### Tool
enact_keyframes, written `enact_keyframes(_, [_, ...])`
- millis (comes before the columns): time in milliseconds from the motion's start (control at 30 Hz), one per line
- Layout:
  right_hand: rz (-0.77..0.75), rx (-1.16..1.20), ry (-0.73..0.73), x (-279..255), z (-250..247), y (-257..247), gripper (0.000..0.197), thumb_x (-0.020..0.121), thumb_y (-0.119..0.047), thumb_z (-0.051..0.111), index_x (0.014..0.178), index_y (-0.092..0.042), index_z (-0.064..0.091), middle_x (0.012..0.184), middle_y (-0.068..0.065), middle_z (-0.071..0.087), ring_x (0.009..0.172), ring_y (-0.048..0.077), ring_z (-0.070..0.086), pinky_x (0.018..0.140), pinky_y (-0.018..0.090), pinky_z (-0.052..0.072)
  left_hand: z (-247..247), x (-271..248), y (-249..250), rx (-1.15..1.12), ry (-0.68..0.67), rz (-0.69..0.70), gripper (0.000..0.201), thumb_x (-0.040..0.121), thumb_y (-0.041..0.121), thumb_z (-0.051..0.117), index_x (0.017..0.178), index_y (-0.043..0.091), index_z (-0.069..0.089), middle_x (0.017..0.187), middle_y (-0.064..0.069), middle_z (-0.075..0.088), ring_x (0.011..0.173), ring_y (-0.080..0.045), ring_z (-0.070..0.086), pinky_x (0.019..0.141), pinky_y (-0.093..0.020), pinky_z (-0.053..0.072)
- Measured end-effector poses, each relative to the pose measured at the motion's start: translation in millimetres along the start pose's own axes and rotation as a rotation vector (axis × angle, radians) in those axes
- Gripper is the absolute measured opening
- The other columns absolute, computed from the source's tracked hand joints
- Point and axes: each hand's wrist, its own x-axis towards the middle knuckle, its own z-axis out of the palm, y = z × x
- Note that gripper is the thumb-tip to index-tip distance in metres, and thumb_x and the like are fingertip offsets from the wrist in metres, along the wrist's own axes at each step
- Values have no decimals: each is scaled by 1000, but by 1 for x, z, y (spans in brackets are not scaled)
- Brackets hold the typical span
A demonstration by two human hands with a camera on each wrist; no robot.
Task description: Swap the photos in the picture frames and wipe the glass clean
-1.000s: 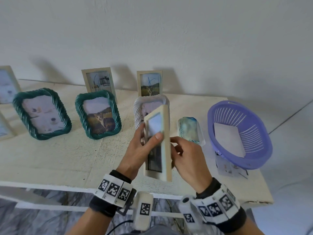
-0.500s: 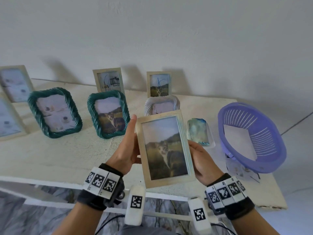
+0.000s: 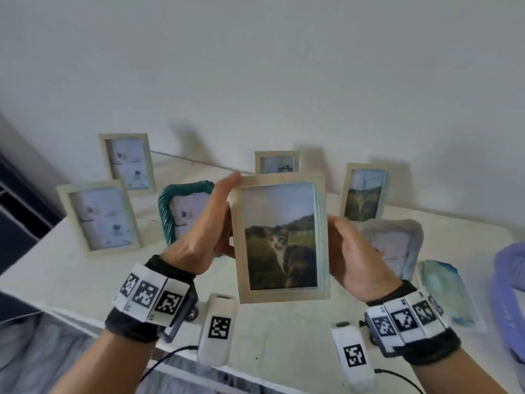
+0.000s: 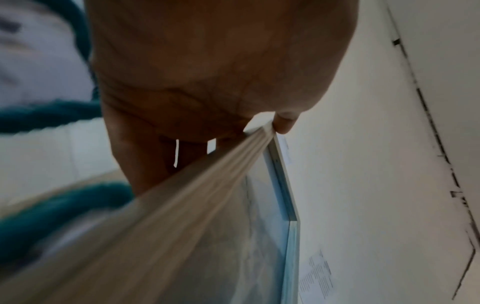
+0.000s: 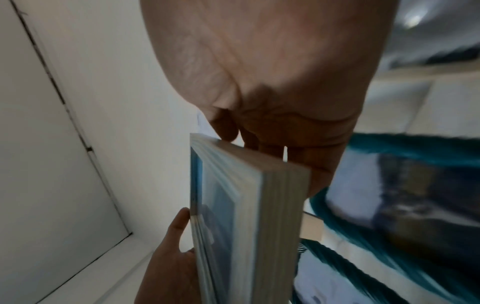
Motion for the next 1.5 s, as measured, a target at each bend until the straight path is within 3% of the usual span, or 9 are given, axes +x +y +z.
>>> enact_keyframes(100, [-62,-226,-80,56,35,-18,59,95,-57,42,117,-6,63,101,16,63,92,32,59,82,41,48,-52,22,32,64,68,62,80,97,63,21,49,18,67,50,1,59,49,-14,61,58,-30,47])
enact_keyframes(233, [-316,-623,-25,119,89,-57,36,102,-34,45,111,-2,59,99,10,70,86,22,69,70,37,59,-115,57,74,129,109,129,74,96,65,21,91,12,73,84,-11,75,82,-25,71,80,-43,52])
enact_keyframes(400, [-427,-857,143,208,126,-83,26,98,-24,51,100,-3,66,95,17,68,83,26,70,68,40,62,-166,114,110,167,97,186,70,96,63,20,111,16,69,107,-16,73,106,-34,66,93,-51,52])
enact_keyframes(600, [-293,-1102,163,288,134,-76,32,99,-28,44,126,-13,52,101,11,66,78,24,71,69,41,62,-202,188,98,77,29,28,58,95,57,26,113,13,60,101,-14,62,89,-28,58,81,-42,47])
enact_keyframes(733, [-122,-1111,103,320,134,-58,40,101,-27,40,139,-15,40,112,12,60,85,25,70,77,42,60,-218,227,75,45,3,-104,52,92,54,28,111,13,53,99,-13,54,90,-29,52,88,-50,44])
enact_keyframes(1000, [129,-1083,70,356,132,-30,32,98,-22,39,127,-10,45,109,17,64,89,28,71,85,44,59,-231,270,45,45,32,-225,40,91,51,31,99,16,50,86,-8,54,87,-28,51,101,-58,39])
enact_keyframes(1167, [193,-1086,63,364,132,-17,41,93,-14,40,130,2,43,122,32,58,85,31,67,87,55,55,-233,283,27,29,36,-268,38,88,51,34,98,17,46,84,-6,49,87,-27,48,101,-57,39])
enact_keyframes(1367, [250,-1105,56,364,126,-2,45,95,-15,40,135,5,40,120,33,60,93,39,70,86,56,55,-231,289,7,21,9,-327,48,65,54,42,96,17,42,86,-6,43,88,-26,45,90,-53,43])
enact_keyframes(1500, [252,-1124,57,364,126,0,44,93,-13,41,133,5,40,123,35,56,104,47,63,85,61,52,-230,292,2,-29,12,-313,32,86,46,37,92,17,46,91,-8,49,90,-28,50,97,-58,41])
